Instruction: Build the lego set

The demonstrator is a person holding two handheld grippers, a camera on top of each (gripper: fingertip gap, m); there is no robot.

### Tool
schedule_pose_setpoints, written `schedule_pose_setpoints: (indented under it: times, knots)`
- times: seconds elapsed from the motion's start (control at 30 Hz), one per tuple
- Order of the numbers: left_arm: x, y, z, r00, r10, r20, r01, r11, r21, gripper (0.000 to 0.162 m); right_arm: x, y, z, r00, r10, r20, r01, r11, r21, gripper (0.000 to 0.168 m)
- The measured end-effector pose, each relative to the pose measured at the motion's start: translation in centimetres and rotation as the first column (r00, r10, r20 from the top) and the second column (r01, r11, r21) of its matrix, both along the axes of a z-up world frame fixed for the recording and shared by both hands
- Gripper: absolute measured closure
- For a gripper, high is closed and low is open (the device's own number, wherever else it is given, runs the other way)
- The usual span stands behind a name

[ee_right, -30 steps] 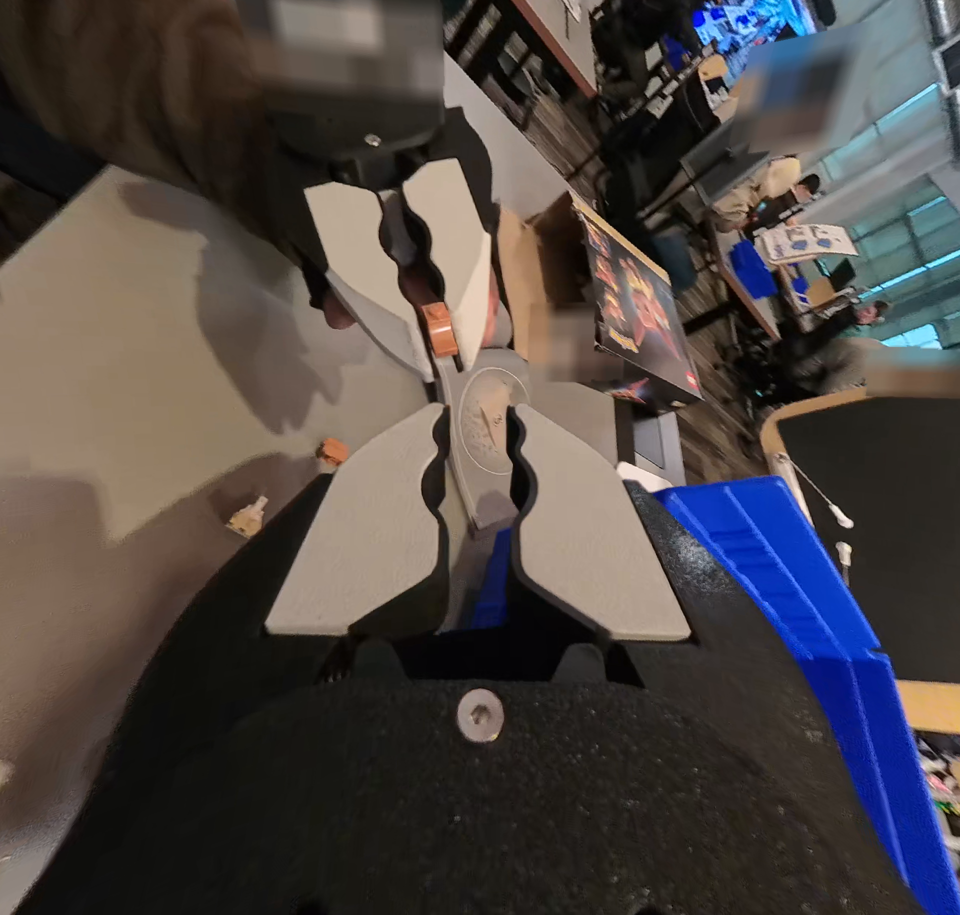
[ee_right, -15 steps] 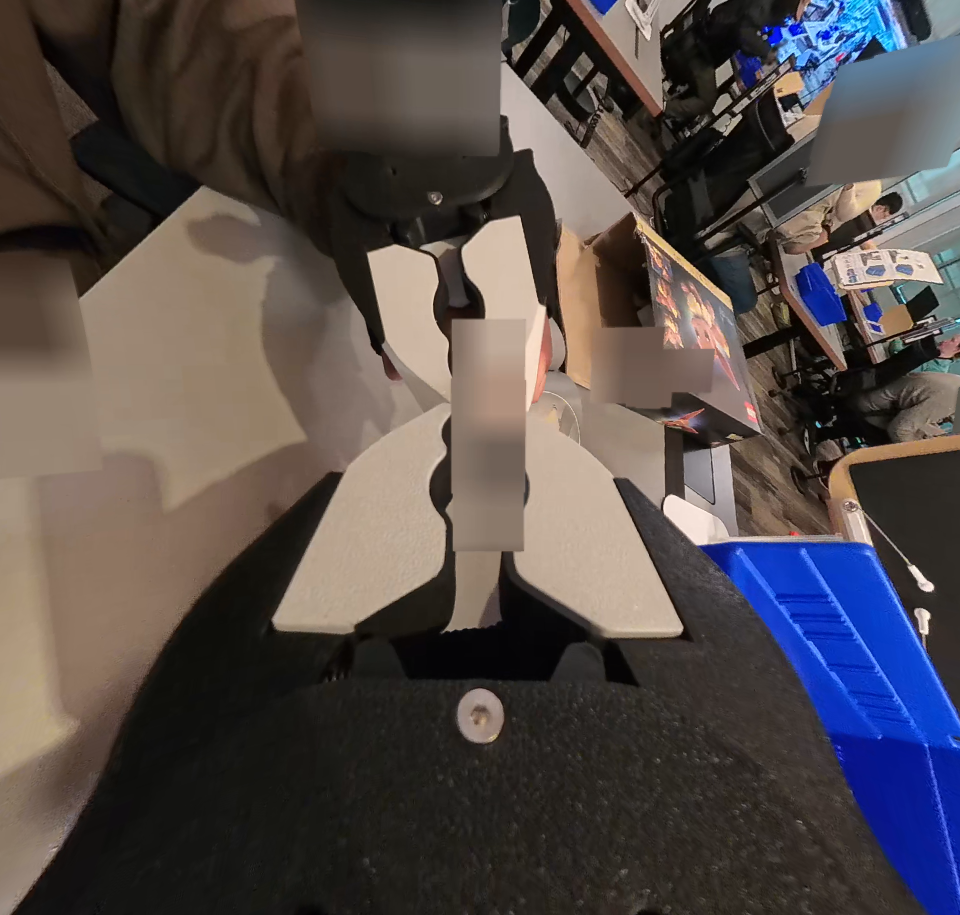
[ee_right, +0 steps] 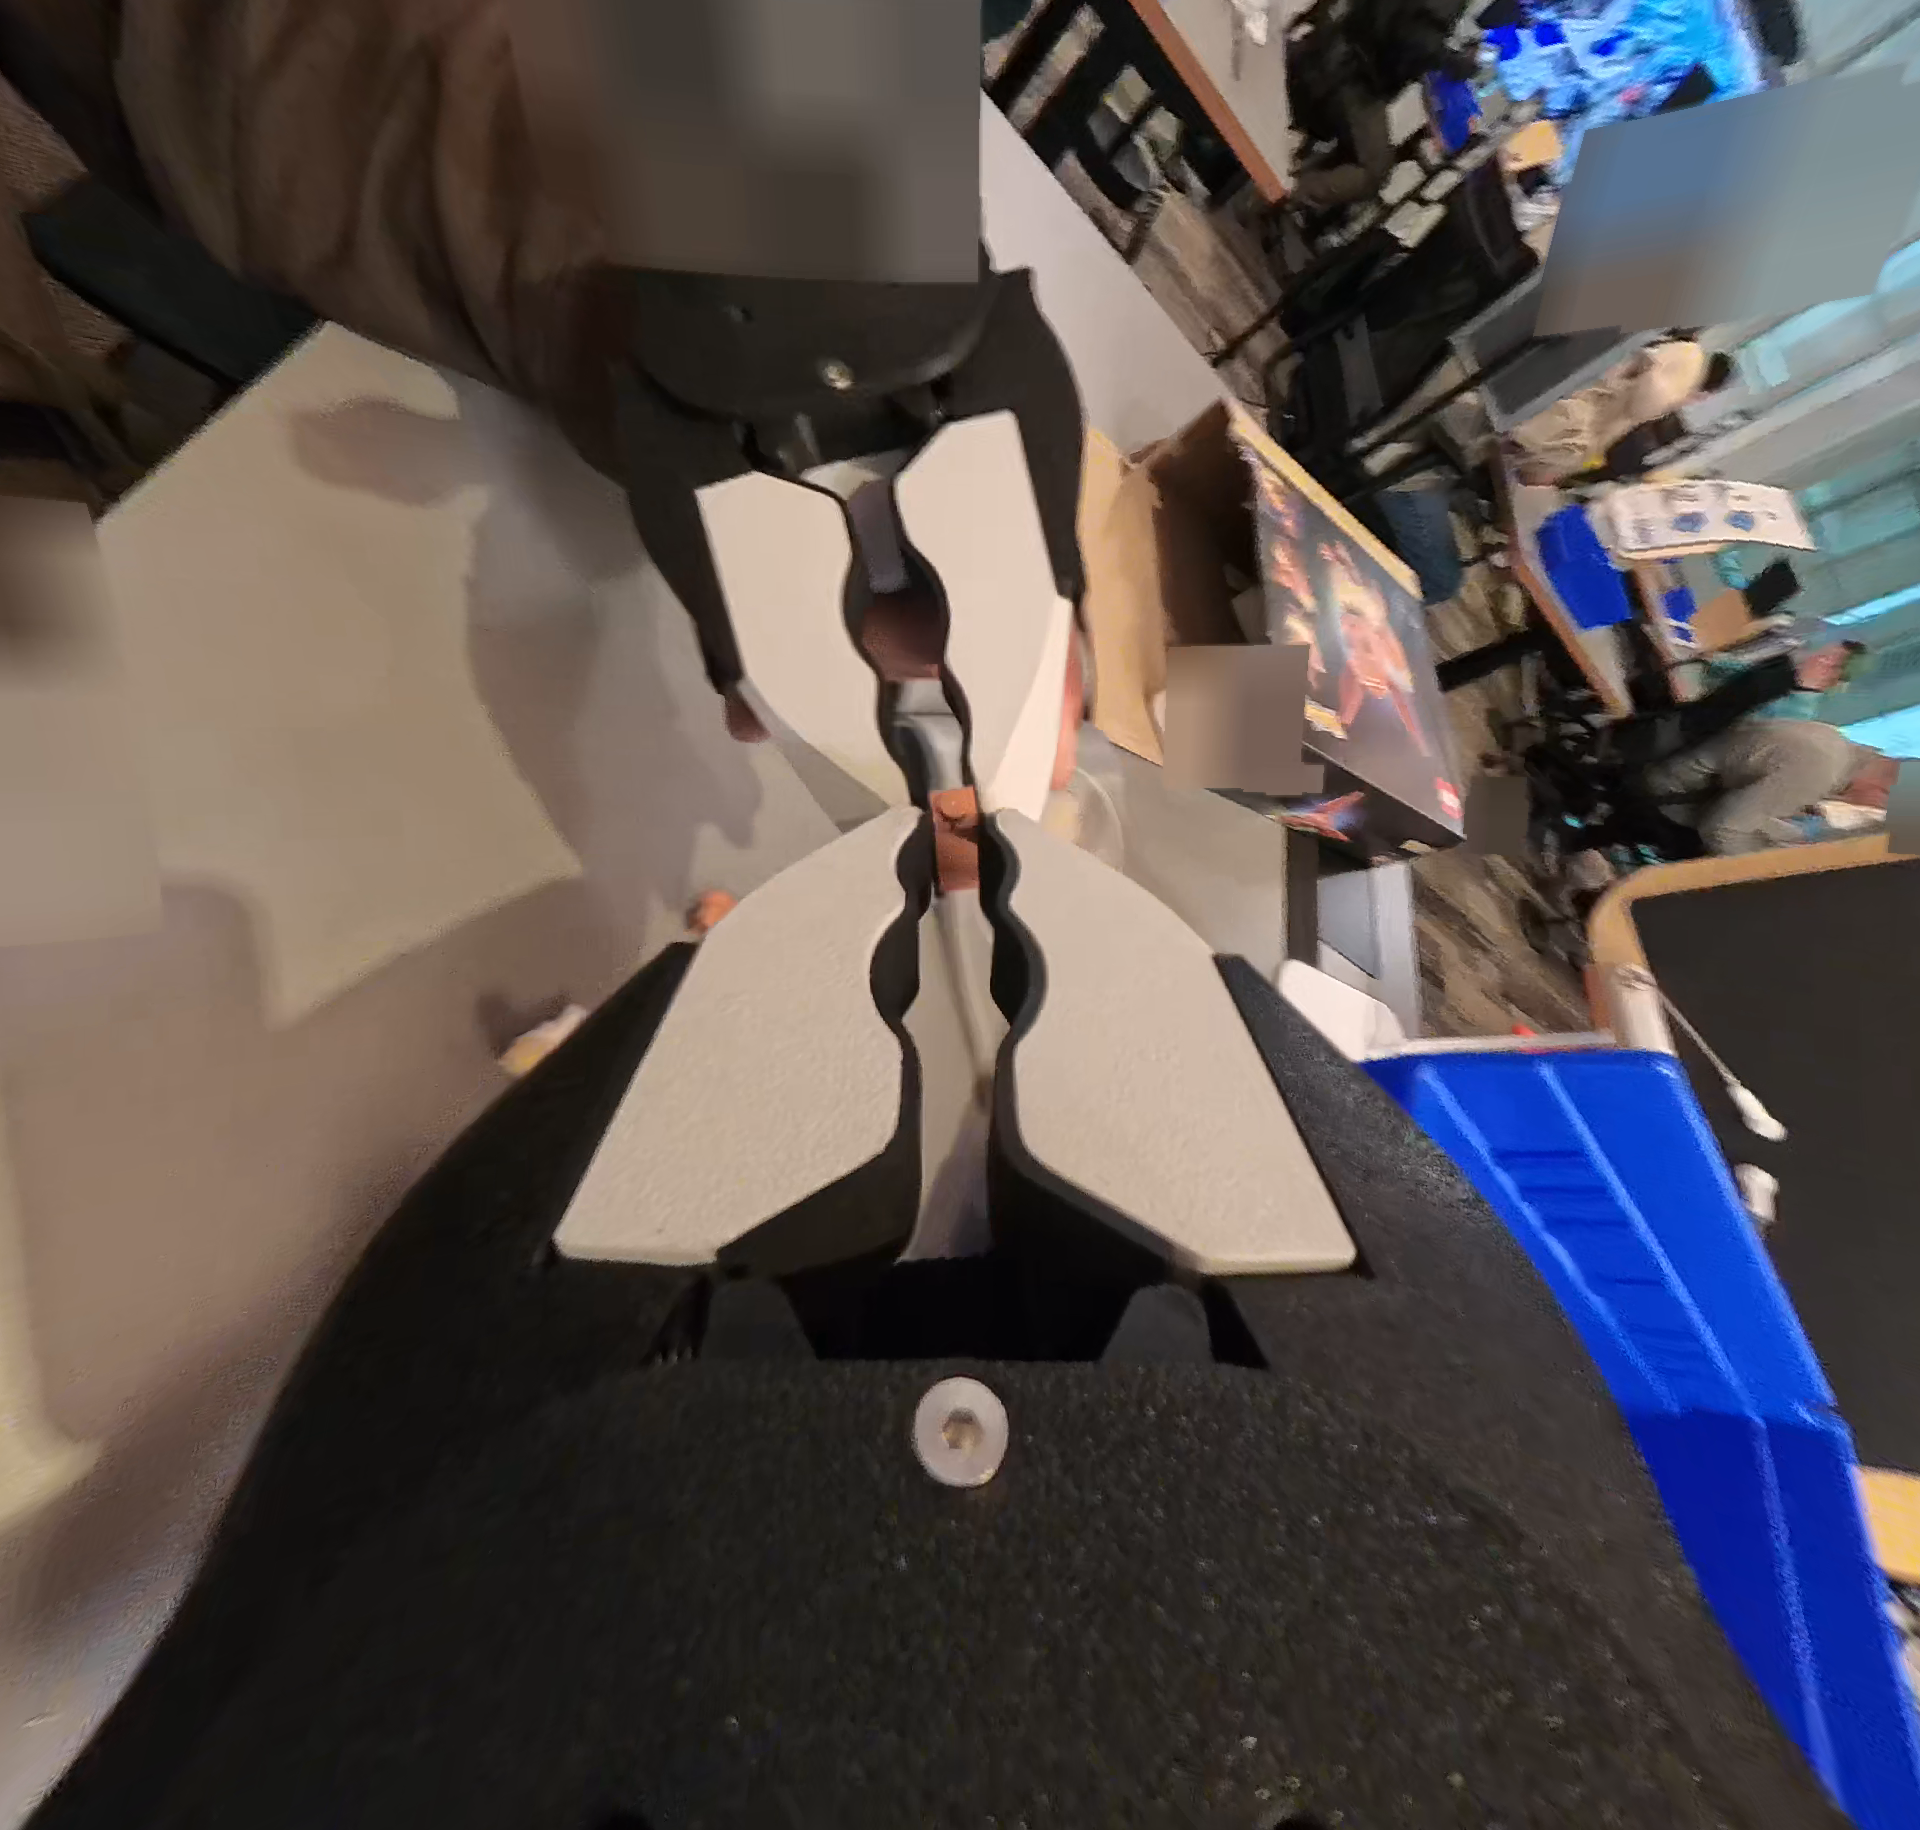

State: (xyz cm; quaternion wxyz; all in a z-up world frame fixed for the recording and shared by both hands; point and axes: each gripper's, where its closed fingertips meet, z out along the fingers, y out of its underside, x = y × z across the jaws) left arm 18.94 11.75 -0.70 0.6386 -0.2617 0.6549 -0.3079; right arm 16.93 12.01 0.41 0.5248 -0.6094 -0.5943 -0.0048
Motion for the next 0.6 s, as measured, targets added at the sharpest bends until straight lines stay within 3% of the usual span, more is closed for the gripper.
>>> schedule_pose_setpoints:
  times: [0.07,0.13,0.17,0.23,0.27,0.33,0.5,0.6]
  knots:
    - [0.1,1.0,0.2,0.999,0.048,0.01,-0.048,0.999,-0.026,0.15,1.8,1.8,1.6,0.994,-0.108,-0.023,0.11,0.989,0.098,0.16]
    - [0.2,1.8,0.2,0.997,0.076,0.001,-0.076,0.995,-0.063,0.149,5.6,4.8,4.2,0.943,-0.313,-0.116,0.331,0.92,0.208,0.16]
    - [0.3,2.0,0.0,0.996,0.086,-0.01,-0.087,0.993,-0.078,0.149,8.7,6.4,5.7,0.867,-0.457,-0.199,0.495,0.836,0.237,0.16]
    - [0.5,2.5,-0.4,0.994,0.107,-0.035,-0.11,0.99,-0.085,0.15,15.6,8.4,7.3,0.623,-0.697,-0.356,0.778,0.6,0.186,0.159]
    - [0.6,2.6,-0.7,0.992,0.114,-0.046,-0.117,0.99,-0.079,0.149,17.9,8.8,6.9,0.537,-0.749,-0.388,0.835,0.537,0.118,0.154]
    - [0.8,2.8,-1.2,0.99,0.124,-0.073,-0.13,0.989,-0.072,0.149,19.7,9.1,5.8,0.452,-0.791,-0.412,0.867,0.499,-0.006,0.149]
    - [1.0,2.9,-2.2,0.984,0.122,-0.132,-0.133,0.988,-0.078,0.149,18.8,7.9,6.1,0.496,-0.779,-0.383,0.855,0.515,0.059,0.149]
    - [0.9,2.8,-2.5,0.981,0.117,-0.155,-0.131,0.988,-0.081,0.15,16.6,6.5,5.0,0.574,-0.755,-0.317,0.809,0.582,0.079,0.149]
